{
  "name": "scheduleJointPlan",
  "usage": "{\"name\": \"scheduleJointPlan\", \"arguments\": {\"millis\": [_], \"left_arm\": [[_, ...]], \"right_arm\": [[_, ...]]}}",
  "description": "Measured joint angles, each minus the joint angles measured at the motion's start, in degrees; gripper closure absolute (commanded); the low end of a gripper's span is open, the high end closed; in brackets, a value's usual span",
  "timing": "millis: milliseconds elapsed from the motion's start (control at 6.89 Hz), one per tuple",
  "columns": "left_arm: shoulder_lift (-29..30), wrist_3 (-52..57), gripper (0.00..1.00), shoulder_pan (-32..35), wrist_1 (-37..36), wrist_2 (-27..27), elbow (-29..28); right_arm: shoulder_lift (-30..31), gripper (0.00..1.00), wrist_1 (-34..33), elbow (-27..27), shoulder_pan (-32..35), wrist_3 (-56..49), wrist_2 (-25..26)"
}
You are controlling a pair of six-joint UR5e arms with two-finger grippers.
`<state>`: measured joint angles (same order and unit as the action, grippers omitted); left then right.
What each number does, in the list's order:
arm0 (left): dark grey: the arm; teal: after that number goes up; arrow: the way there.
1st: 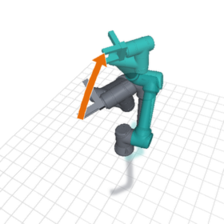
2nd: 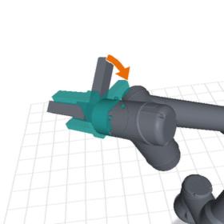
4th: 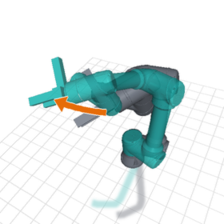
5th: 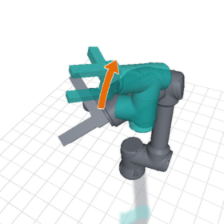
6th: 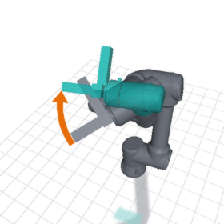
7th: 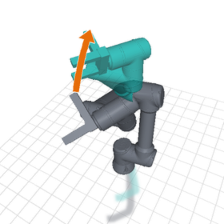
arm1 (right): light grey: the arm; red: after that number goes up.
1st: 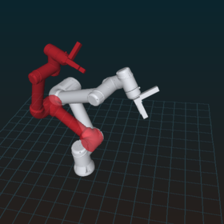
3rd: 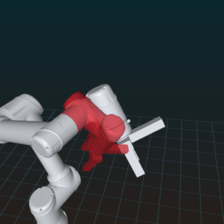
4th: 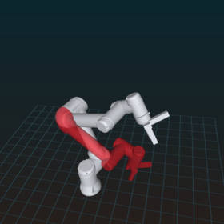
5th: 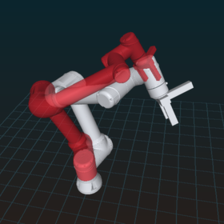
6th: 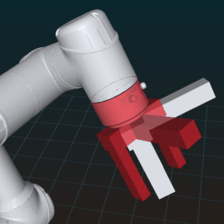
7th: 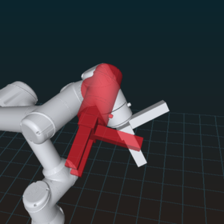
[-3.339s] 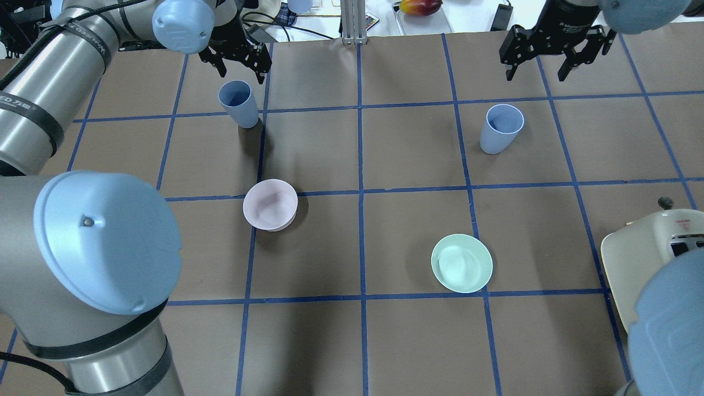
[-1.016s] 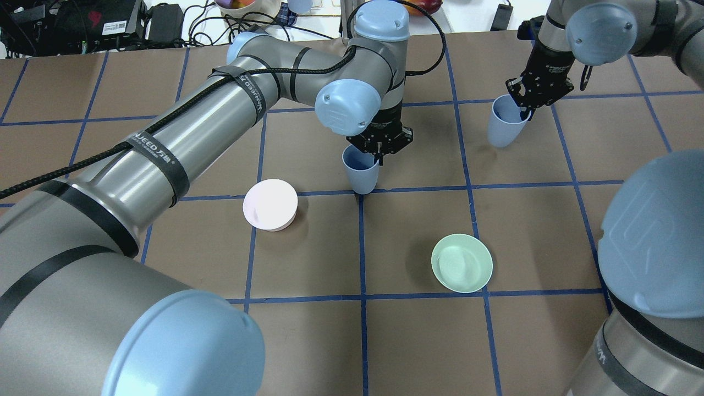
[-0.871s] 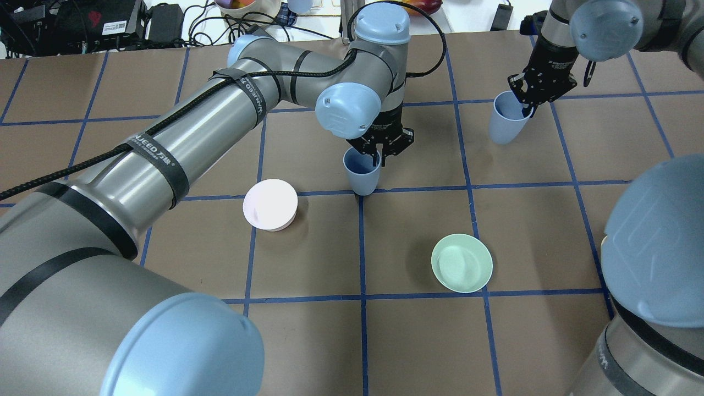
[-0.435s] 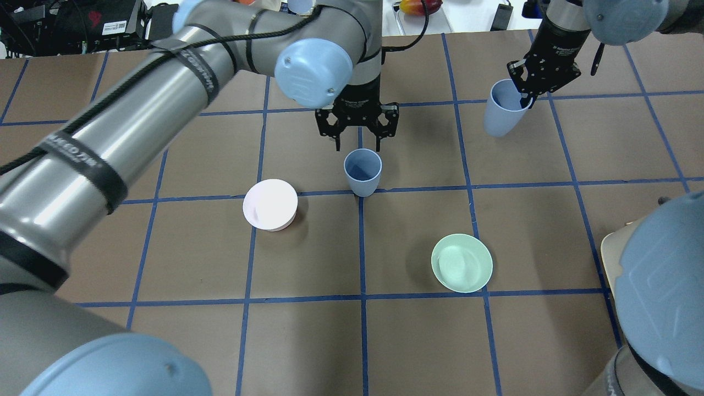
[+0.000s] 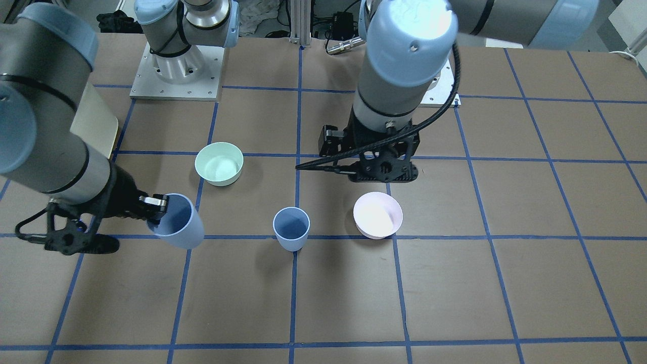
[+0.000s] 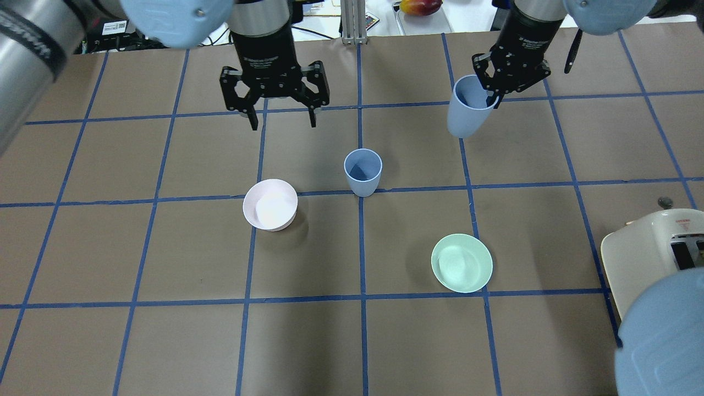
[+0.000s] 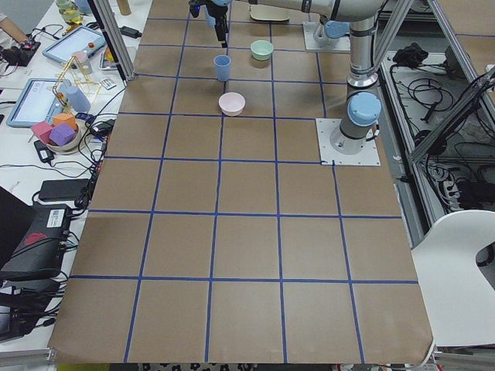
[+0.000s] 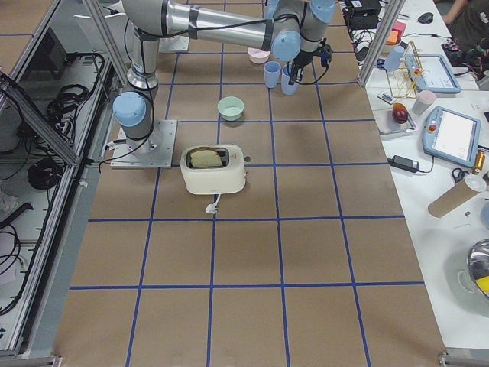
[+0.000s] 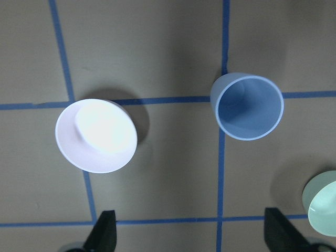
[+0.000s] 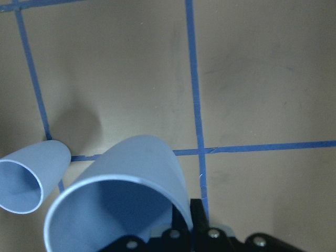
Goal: Stack blue cups with both arms
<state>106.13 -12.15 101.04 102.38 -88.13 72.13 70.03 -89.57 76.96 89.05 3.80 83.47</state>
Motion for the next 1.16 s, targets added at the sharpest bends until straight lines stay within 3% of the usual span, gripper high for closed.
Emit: {"name": "scheduleJointPlan", "arguments": {"millis": [290, 581, 726, 1161], "left_arm": [[-7.07, 4.64, 0.0, -4.43, -2.52, 0.03, 7.01], [-11.52, 8.7, 0.0, -6.62, -19.64, 0.0, 16.42], [-12.25, 9.51, 0.0, -7.05, -24.39, -0.09, 18.52], [-12.68, 10.02, 0.0, -7.21, -24.72, -0.2, 19.39]], "right_arm": [[0.63, 1.0, -0.13, 0.06, 8.35, 8.58, -0.43], [-0.01, 1.0, -1.77, 0.2, 14.0, 11.85, -0.85], [-0.85, 1.0, -2.38, 0.25, 14.87, 12.94, -0.89], [-3.44, 1.0, -4.12, 0.29, 15.34, 14.33, -0.91]]}}
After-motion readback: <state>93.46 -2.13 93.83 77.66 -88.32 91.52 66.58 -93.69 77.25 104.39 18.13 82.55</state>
